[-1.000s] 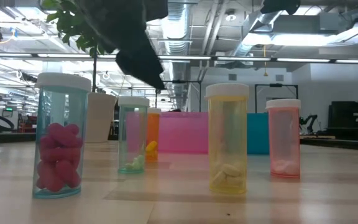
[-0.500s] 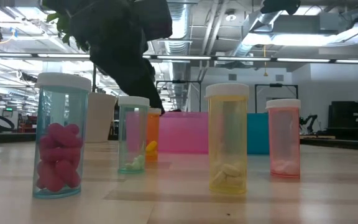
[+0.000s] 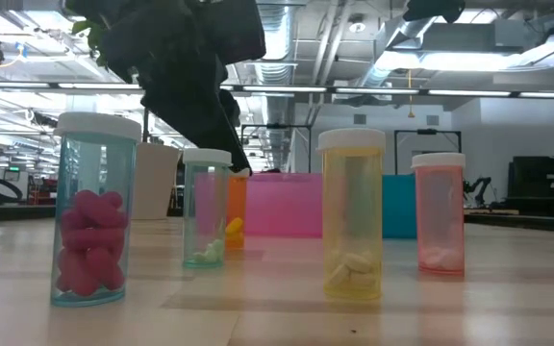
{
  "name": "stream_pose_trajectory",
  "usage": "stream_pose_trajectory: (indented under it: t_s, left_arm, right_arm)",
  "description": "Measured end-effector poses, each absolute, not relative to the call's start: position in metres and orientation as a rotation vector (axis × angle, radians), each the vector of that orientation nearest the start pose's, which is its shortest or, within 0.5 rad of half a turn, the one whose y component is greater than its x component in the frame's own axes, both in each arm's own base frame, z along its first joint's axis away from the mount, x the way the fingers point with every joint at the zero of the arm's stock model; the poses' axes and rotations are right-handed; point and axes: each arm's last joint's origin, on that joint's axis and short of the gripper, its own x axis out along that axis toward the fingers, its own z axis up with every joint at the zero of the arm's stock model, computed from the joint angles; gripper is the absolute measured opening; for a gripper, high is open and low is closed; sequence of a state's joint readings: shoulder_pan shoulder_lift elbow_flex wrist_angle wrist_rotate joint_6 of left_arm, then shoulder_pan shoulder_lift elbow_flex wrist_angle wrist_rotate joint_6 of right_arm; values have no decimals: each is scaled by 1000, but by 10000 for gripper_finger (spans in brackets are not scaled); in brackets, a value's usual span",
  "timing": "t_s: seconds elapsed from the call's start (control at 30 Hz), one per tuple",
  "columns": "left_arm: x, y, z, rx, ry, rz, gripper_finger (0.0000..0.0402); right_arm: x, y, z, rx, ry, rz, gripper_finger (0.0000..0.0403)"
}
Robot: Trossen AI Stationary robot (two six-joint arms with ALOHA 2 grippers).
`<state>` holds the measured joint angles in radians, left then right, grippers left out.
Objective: Pick and place medicine bottles into bin by pill shape (circle, oval)
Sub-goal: Put the small orange pill bottle into the red bin
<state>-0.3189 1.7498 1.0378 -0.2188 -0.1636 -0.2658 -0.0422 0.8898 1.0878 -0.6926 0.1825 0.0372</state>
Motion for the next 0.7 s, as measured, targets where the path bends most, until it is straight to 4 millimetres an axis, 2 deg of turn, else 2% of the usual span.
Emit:
stream_pose_trajectory:
  t_s: [0.4, 0.7]
  left_arm:
    - [335, -103, 164, -26, 947, -40, 188]
    - [335, -103, 164, -26, 948, -43, 129]
  right_arm:
    - [166, -12, 369, 1, 496, -229, 136]
    - [166, -12, 369, 0, 498, -230, 136]
